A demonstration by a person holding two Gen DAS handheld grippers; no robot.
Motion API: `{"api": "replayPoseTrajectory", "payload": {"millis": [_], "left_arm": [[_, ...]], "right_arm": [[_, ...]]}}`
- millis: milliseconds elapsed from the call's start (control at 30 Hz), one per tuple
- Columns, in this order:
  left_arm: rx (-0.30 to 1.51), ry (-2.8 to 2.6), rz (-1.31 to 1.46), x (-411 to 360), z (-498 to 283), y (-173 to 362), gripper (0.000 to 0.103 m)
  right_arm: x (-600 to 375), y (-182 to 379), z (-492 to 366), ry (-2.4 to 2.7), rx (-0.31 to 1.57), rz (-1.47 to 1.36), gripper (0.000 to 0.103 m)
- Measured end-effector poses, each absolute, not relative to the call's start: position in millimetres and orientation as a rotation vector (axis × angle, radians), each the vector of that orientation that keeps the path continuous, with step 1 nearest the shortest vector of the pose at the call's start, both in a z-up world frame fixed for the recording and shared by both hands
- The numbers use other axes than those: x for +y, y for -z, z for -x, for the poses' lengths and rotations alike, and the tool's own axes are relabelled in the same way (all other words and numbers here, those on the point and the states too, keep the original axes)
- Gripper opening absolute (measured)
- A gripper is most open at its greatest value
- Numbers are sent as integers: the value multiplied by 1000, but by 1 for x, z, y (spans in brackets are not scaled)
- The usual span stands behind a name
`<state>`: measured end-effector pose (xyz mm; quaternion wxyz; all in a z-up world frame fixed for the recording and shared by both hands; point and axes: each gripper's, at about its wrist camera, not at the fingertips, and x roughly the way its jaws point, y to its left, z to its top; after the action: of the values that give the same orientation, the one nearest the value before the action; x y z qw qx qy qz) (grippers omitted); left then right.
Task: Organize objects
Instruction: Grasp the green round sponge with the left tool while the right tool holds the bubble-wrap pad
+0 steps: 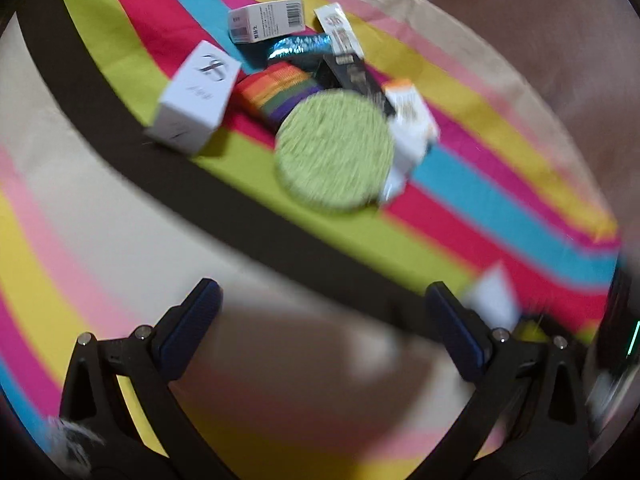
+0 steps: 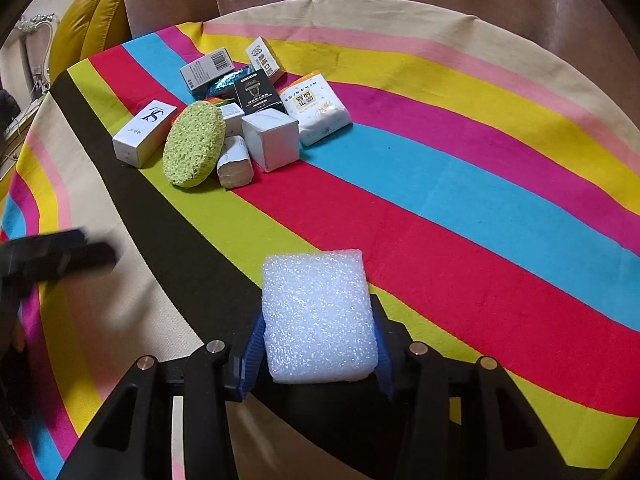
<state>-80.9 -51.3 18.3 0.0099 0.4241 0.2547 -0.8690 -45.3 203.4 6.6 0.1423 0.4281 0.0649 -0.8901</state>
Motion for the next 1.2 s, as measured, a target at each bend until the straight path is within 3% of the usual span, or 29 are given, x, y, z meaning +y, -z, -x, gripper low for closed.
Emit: {"api": "replayPoseTrajectory", "payload": {"millis": [133, 233, 333, 367, 400, 633, 833, 1000, 1100, 1200], "left_arm": [[1092, 2608, -1212, -65, 116, -16, 103], [1179, 2547, -1160, -68, 138, -15, 103], [1077, 2548, -1124, -66, 151, -17, 102], [1032, 2563, -1150, -64, 153, -18, 97], [953, 2589, -1204, -59, 153, -19, 82], [586, 2687, -1482, -38, 94, -31, 83], [164, 2687, -1697, -35, 60, -28, 83], [110, 2702, -1614, -33, 52, -23, 91], [32, 2727, -1514, -24, 44, -19, 92], [64, 2756, -1435, -24, 36, -19, 89]], "right_arm": [[203, -8, 46, 2568, 186, -1236, 47], [202, -11, 48, 2568, 187, -1236, 47], [203, -13, 46, 2566, 183, -1236, 47], [202, -14, 47, 2565, 181, -1237, 47], [202, -14, 46, 2565, 180, -1236, 48], [200, -14, 45, 2564, 173, -1236, 48], [199, -16, 44, 2564, 174, -1236, 47], [199, -17, 45, 2564, 174, -1236, 48], [199, -18, 45, 2563, 176, -1237, 47], [199, -18, 45, 2562, 175, -1237, 48]]}}
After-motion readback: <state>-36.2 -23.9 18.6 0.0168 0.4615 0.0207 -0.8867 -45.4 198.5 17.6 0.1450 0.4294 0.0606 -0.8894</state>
